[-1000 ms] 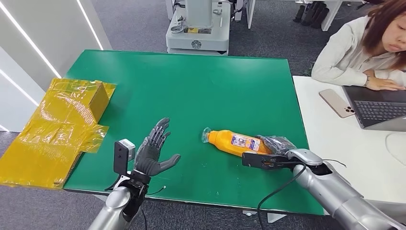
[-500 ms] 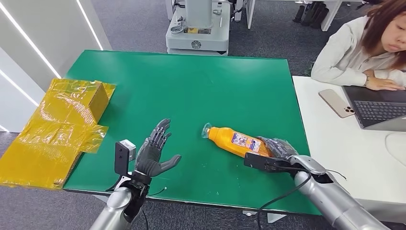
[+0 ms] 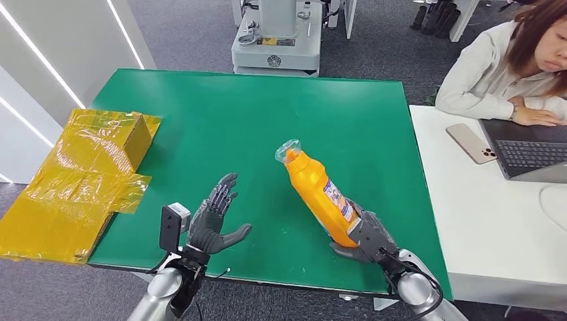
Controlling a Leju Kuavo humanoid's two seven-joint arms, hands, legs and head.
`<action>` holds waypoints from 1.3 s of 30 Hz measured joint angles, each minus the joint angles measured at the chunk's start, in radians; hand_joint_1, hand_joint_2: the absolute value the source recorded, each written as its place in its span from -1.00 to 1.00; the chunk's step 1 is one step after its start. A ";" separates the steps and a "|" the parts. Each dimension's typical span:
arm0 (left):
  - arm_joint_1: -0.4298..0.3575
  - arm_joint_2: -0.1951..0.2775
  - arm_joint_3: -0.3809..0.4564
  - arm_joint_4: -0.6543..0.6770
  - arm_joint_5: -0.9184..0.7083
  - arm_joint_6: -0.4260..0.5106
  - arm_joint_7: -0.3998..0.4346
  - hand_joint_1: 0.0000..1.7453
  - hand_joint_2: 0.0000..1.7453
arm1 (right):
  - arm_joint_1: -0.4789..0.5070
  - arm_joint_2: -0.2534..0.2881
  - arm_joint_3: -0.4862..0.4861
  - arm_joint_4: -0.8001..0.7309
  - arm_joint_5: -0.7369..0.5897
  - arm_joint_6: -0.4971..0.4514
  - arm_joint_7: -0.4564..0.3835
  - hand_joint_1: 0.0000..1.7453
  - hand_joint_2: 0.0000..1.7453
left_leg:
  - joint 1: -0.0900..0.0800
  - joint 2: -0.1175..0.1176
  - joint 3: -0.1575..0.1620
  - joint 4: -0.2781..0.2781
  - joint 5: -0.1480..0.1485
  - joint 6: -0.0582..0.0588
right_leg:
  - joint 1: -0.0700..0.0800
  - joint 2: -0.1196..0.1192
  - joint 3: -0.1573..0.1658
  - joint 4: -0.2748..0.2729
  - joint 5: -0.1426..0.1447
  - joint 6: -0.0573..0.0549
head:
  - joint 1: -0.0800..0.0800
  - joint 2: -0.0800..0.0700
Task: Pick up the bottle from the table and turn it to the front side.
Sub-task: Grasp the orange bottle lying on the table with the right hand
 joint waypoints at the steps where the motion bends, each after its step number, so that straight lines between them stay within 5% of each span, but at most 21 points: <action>1: -0.003 0.002 0.000 0.000 0.008 -0.011 0.004 -1.00 1.00 | 0.002 0.006 -0.003 -0.009 -0.005 -0.003 -0.006 1.00 1.00 | 0.000 0.000 0.000 0.000 0.000 0.000 | 0.000 0.000 0.000 0.000 0.000 0.000 | 0.000 0.000; 5: -0.014 0.007 -0.001 0.000 0.038 -0.052 0.017 -1.00 1.00 | -0.003 0.022 -0.005 -0.021 -0.014 -0.001 -0.017 1.00 1.00 | 0.000 0.000 0.000 0.000 0.000 0.000 | 0.000 0.000 0.000 0.000 0.000 0.000 | 0.000 0.000; 9: -0.136 0.025 -0.009 0.007 0.189 -0.229 0.109 -1.00 1.00 | -0.102 0.111 0.029 0.002 -0.011 0.009 -0.052 1.00 1.00 | 0.000 0.000 0.000 0.000 0.002 -0.001 | 0.000 0.000 -0.001 0.001 0.001 -0.001 | 0.000 0.000; 12: -0.212 0.026 -0.016 0.020 0.256 -0.271 0.152 -1.00 1.00 | -0.158 0.169 0.061 0.033 -0.005 0.002 -0.060 1.00 1.00 | 0.000 0.000 0.000 0.000 0.003 -0.002 | 0.000 0.000 -0.001 0.002 0.002 -0.002 | 0.000 0.000; 20: -0.350 0.024 -0.063 0.061 0.284 -0.249 0.169 -1.00 1.00 | -0.251 0.279 0.137 0.109 0.017 -0.005 -0.049 1.00 1.00 | 0.000 0.000 -0.001 0.000 0.003 -0.002 | 0.000 0.000 -0.002 0.003 0.002 -0.002 | 0.000 0.000; 34: -0.489 -0.002 -0.085 0.143 0.257 -0.219 0.213 -1.00 1.00 | -0.286 0.313 0.164 0.166 0.059 -0.036 0.015 1.00 1.00 | 0.000 0.000 -0.002 0.001 0.003 -0.002 | 0.000 0.000 -0.004 0.002 0.002 -0.002 | 0.000 0.000; 35: -0.501 -0.003 -0.085 0.149 0.260 -0.221 0.218 -0.93 1.00 | -0.287 0.313 0.164 0.170 0.060 -0.038 0.018 1.00 1.00 | 0.000 0.000 -0.002 0.001 0.003 -0.002 | 0.000 0.000 -0.004 0.002 0.002 -0.003 | 0.000 0.000; 37: -0.515 -0.006 -0.085 0.158 0.265 -0.229 0.227 -0.47 1.00 | -0.289 0.313 0.164 0.175 0.061 -0.040 0.020 1.00 1.00 | 0.000 0.000 -0.002 0.001 0.003 -0.002 | 0.000 0.000 -0.004 0.002 0.002 -0.003 | 0.000 0.000; 39: -0.520 -0.006 -0.086 0.162 0.290 -0.249 0.245 0.31 1.00 | -0.290 0.312 0.163 0.178 0.062 -0.043 0.021 1.00 1.00 | 0.000 0.000 -0.002 0.001 0.003 -0.002 | 0.000 0.001 -0.004 0.002 0.002 -0.003 | 0.000 0.000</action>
